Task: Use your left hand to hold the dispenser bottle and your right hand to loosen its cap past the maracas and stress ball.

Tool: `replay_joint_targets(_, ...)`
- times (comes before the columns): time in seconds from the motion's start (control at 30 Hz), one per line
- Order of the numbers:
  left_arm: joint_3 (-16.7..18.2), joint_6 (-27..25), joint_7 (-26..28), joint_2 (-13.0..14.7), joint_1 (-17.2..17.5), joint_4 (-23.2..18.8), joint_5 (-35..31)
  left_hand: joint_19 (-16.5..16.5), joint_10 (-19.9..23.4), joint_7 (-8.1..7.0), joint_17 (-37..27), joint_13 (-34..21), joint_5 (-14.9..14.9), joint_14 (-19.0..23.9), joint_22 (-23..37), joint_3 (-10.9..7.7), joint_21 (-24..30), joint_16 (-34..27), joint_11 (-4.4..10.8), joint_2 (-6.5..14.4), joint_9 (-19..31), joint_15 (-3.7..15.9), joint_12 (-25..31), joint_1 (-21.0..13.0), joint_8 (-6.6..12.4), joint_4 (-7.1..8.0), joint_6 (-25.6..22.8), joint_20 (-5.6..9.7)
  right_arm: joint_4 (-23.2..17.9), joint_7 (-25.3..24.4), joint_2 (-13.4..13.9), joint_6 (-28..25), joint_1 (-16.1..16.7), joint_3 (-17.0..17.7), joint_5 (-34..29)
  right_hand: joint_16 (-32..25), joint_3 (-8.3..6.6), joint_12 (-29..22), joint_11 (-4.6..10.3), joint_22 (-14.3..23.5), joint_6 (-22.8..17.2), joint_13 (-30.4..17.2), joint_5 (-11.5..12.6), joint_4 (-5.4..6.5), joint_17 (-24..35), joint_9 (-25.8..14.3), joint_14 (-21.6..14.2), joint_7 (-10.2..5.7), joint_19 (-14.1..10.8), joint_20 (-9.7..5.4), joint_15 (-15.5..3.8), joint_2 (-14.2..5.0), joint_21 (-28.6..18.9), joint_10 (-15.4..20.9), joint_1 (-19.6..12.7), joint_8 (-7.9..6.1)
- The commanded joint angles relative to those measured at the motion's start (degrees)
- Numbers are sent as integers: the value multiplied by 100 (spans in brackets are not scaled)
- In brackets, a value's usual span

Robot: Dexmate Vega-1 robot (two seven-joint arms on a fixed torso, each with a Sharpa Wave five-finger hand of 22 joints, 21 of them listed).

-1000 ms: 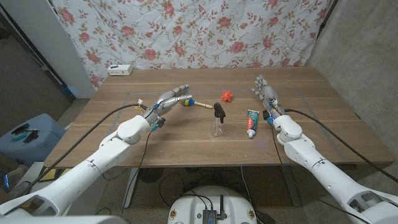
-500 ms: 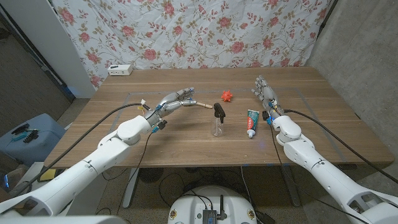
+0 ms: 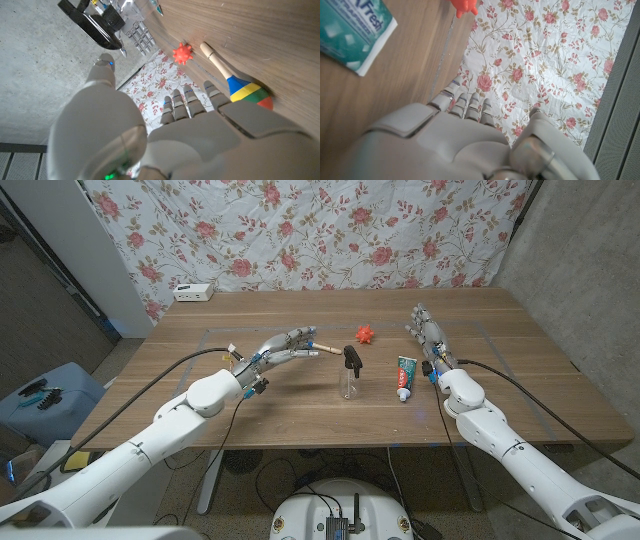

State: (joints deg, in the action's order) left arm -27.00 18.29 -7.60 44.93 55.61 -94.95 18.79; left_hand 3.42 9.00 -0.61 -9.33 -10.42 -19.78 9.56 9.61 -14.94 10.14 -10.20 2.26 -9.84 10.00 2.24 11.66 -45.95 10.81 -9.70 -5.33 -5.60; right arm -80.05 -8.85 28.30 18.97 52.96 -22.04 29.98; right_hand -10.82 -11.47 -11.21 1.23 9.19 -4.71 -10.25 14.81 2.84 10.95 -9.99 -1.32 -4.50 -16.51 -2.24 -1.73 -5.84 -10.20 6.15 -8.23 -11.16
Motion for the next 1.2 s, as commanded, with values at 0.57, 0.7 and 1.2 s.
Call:
replay_joint_targets(0.57,-198,298,-208,27,4,136,-351,-139,124,-56,-18,3,-193,135,10,202,7,-33,71,-40,16,217,13,-205,3,37,-62,66,-212,-391,-92,-77,149,-1,-136,-40,-59,18,32,24,-21,-26,-27,-13,12,-33,-2,5,18,-299,-117,-50,-28,-6,0,27)
replay_joint_targets(0.7,-226,331,-265,27,-5,139,-357,-142,132,-59,-17,3,-216,150,10,236,12,-34,77,-48,16,226,11,-215,3,43,-70,72,-283,-434,-71,-116,193,0,-156,-40,-62,19,19,24,-22,-26,-30,-13,12,-33,-1,6,18,-301,-111,-51,-29,-4,1,27)
replay_joint_targets(1.2,-345,414,-392,-14,21,149,-391,-174,222,-75,-17,3,-314,238,9,381,21,-41,123,-54,16,275,24,-257,11,65,-131,128,-402,-465,-30,-164,279,-10,-192,-39,-71,22,8,25,-21,-28,-41,-11,14,-33,7,9,25,-291,-88,-54,-30,-4,6,30)
